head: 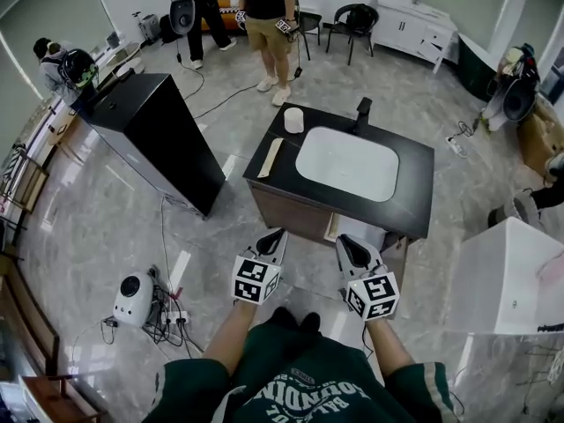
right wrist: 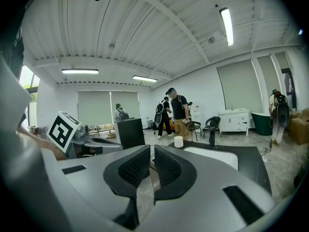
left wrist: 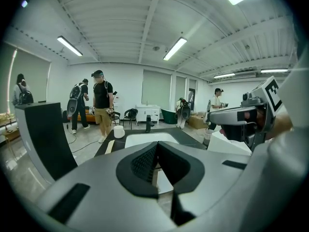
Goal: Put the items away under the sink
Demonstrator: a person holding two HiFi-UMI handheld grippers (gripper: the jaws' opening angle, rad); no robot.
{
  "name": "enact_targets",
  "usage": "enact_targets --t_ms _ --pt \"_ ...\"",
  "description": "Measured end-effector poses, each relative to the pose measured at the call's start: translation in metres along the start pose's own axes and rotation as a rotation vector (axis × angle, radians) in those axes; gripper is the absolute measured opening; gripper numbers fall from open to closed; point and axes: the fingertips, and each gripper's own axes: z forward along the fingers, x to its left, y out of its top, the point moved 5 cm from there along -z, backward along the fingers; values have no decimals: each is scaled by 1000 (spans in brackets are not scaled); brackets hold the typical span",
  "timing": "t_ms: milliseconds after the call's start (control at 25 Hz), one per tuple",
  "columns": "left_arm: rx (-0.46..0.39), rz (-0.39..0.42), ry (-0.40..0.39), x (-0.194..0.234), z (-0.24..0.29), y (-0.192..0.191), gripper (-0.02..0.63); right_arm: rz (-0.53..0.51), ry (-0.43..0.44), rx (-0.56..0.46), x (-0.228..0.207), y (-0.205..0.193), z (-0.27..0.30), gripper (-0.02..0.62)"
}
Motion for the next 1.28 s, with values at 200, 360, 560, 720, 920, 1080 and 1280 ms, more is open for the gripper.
enact_targets --t_ms 200,360,560,720,920,1080,1280 --pt "5 17 9 16 16 2 11 3 11 -3 -6 3 19 44" --pt "3 -2 26 50 32 -1 11 -6 24 17 -4 1 50 44" --pt "1 -24 40 108 63 4 11 -18 11 30 -8 15 103 44" --pt "11 -32 37 160 94 7 11 -17 -16 35 -14 29 147 44" --pt "19 3 26 215 139 6 11 -15 -45 56 -21 36 200 44" --pt "45 -4 -16 244 170 3 11 -1 -77 79 -25 37 231 44" --pt "51 10 -54 269 212 10 12 13 -117 108 -38 36 256 44"
